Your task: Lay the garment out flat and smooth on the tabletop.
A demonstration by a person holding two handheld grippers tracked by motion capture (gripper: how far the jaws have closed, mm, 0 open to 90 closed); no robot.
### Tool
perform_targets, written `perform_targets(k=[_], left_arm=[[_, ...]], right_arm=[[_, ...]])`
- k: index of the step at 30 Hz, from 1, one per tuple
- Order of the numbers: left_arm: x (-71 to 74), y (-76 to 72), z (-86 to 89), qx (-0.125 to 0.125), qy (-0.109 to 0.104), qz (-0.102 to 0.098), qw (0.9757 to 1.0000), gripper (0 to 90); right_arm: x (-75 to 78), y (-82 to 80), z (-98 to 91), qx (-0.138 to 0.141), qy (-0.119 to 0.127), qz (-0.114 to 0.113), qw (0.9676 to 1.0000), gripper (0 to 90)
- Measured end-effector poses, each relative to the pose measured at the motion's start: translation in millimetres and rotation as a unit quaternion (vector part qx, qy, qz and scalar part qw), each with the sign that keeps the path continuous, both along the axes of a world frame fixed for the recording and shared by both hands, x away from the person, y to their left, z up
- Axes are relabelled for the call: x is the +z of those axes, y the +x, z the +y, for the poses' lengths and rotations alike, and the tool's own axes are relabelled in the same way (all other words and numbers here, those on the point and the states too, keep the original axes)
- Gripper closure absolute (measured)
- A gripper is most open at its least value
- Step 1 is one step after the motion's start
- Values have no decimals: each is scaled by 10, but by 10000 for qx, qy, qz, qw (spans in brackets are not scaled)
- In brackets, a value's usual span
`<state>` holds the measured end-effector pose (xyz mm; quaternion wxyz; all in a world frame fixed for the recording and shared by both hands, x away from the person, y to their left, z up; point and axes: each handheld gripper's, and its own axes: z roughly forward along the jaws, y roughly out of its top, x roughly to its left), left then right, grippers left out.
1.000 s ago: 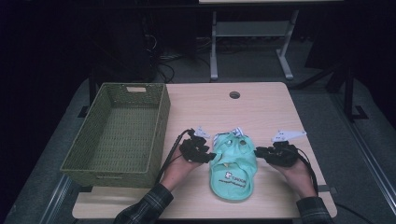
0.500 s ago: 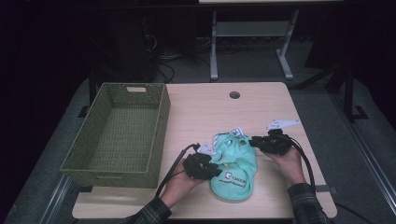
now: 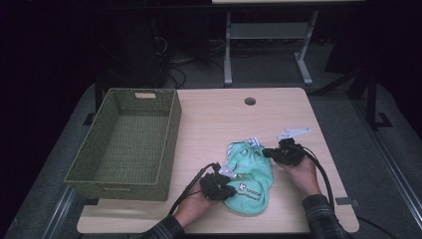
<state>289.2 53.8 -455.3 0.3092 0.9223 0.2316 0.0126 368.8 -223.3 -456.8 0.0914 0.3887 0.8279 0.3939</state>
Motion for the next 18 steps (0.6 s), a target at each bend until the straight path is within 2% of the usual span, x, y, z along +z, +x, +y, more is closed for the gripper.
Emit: perform_targets(k=[1,4,7,12,15,18], left_arm=[[2,15,16,70,25,-30,10000,828],[9,77,79,204,83,-74,9997,827],[20,147,142,328,228,-200,9990,828],[30,275,258,626,414,-371,9965,828],[27,355,323,840,453,-424,9945,827],[23,396,358,939,417,-408,9939,827]], right_arm=[[8,-18,-3,-3,-6,41,10000,857],[14,-76,-21,55,-38,-19,10000,858],[2,-163,-36,102,-18,1,9999,858],[8,-279,-7,289,7,14,9996,858],[6,-359,51,415,5,81,9991,858],[31,-391,75,503,-12,-5,9987,834]])
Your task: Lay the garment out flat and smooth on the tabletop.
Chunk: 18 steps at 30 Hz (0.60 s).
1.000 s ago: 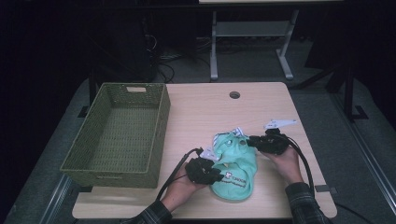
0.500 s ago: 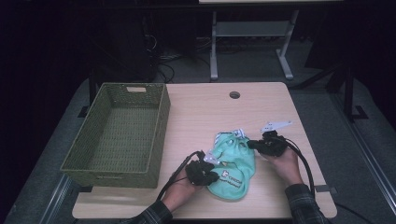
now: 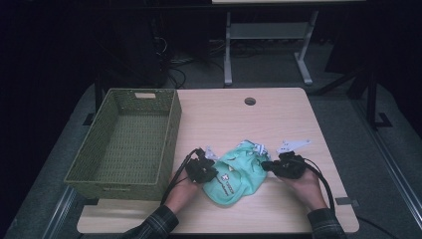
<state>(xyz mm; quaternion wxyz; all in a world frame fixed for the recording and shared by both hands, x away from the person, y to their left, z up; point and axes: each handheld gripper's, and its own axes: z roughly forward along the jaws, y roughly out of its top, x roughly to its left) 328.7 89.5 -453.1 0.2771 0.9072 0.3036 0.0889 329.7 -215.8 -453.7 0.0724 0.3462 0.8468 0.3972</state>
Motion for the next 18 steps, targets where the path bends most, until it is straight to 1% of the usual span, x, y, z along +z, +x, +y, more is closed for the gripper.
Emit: perform_targets(k=[1,2,3,4,5,8,10,12,15,16,17,18], left_arm=[[-1,-2,2,-5,1,-9,10000,827],[-1,-3,2,-14,10,-13,10000,827],[-2,-7,-3,9,2,-26,10000,827],[-3,-9,-4,7,5,-34,10000,827],[-3,-9,-4,6,5,-35,10000,827],[-3,-7,-3,2,2,-29,10000,827],[1,-8,-1,-30,41,-33,10000,826],[0,-8,-1,-27,34,-34,10000,826],[-1,-6,2,-33,24,-31,10000,825],[0,-7,2,-41,36,-31,10000,824],[0,-7,1,-44,36,-35,10000,824],[0,-7,1,-45,38,-37,10000,823]], right_arm=[[28,-6,-7,-30,38,-40,10000,820],[76,-1,-38,-87,109,-129,9998,793],[90,4,-55,-101,127,-182,9997,787],[130,9,-90,-222,143,-212,9994,779],[150,23,-118,-274,134,-244,9992,770],[216,122,-228,-573,210,-299,9977,769],[229,198,-280,-736,249,-377,9963,783],[221,290,-297,-811,238,-310,9959,796],[174,386,-282,-882,257,-323,9953,807],[140,426,-260,-884,230,-196,9956,801],[115,452,-237,-867,219,-130,9959,801],[102,460,-210,-844,239,-126,9961,801]])
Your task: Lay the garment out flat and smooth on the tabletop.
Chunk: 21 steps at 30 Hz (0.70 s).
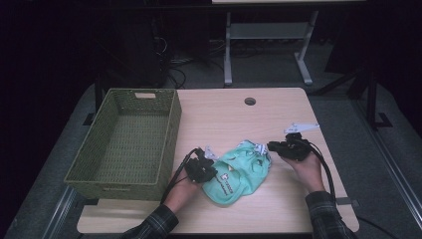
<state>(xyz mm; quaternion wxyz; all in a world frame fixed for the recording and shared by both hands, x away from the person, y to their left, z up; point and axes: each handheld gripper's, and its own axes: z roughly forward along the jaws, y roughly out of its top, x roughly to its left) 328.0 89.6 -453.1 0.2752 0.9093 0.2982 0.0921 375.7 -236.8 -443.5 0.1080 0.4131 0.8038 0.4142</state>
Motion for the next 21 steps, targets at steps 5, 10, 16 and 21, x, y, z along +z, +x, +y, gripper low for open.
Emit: perform_targets(k=[5,10,16,21], left_arm=[[-1,-4,-2,-11,-1,-10,10000,815],[-2,-7,-5,-5,-5,-18,10000,813],[-3,-6,-3,-9,-12,-11,10000,809],[-2,-6,-1,-18,-6,-12,10000,807]], right_arm=[[-11,-18,161,259,-3,19,9997,801],[-81,-46,298,512,-62,42,9987,801],[-207,-99,455,680,-344,123,9970,785],[-122,-74,384,442,-245,-146,9986,674]])
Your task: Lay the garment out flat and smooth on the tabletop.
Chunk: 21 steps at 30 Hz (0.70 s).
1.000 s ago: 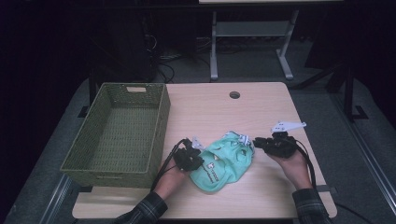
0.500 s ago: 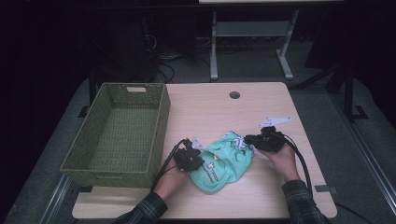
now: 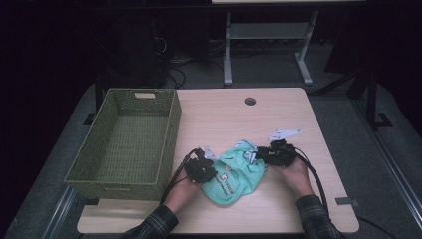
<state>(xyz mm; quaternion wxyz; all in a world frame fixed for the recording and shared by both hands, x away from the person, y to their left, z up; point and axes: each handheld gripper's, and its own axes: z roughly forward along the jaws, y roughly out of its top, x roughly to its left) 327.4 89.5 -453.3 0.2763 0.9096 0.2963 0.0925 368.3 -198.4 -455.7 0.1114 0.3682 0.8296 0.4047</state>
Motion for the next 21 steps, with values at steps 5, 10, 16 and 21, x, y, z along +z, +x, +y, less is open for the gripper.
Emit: perform_targets(k=[5,10,16,21], left_arm=[[0,0,1,-4,-4,1,10000,807],[-1,-2,0,-6,-11,2,10000,801],[-2,-3,0,-16,-20,6,10000,794],[-3,-6,-1,-29,-23,0,10000,774]], right_arm=[[-14,77,-127,-381,-23,113,9992,578],[-110,116,-120,-343,13,427,9985,585],[-171,126,-99,-211,61,610,9979,659],[-160,106,-78,-149,-3,571,9983,774]])
